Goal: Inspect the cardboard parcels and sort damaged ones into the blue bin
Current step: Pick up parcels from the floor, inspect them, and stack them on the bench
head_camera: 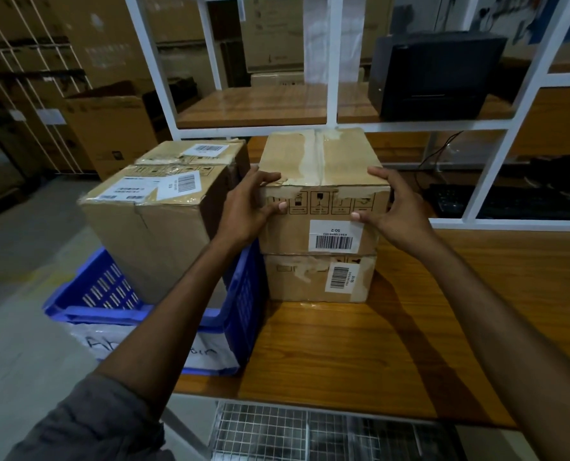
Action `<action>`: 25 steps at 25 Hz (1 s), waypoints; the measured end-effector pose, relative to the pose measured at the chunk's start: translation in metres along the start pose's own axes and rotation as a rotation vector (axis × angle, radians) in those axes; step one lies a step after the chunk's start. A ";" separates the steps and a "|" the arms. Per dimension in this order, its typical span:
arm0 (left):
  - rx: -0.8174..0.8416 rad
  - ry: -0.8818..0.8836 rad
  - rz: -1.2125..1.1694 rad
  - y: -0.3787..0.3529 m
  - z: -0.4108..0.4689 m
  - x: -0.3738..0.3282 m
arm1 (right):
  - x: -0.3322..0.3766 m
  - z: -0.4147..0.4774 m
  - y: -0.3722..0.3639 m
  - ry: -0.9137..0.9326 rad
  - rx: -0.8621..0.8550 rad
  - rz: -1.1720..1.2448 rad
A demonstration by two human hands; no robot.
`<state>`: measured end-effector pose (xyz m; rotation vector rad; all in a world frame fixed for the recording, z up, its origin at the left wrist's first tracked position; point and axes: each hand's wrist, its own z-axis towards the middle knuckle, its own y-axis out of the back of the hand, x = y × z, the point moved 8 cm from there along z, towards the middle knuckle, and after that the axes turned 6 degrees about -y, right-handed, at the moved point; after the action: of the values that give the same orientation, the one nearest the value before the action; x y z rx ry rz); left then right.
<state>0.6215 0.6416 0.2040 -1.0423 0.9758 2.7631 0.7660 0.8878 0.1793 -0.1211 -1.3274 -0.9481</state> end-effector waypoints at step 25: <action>-0.018 0.170 -0.099 -0.015 -0.008 0.038 | -0.105 -0.008 -0.057 -0.305 0.116 0.062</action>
<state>0.5996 0.6421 0.1683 -1.3088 0.8917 2.6438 0.7417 0.9011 0.0632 -0.2236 -1.6469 -0.8200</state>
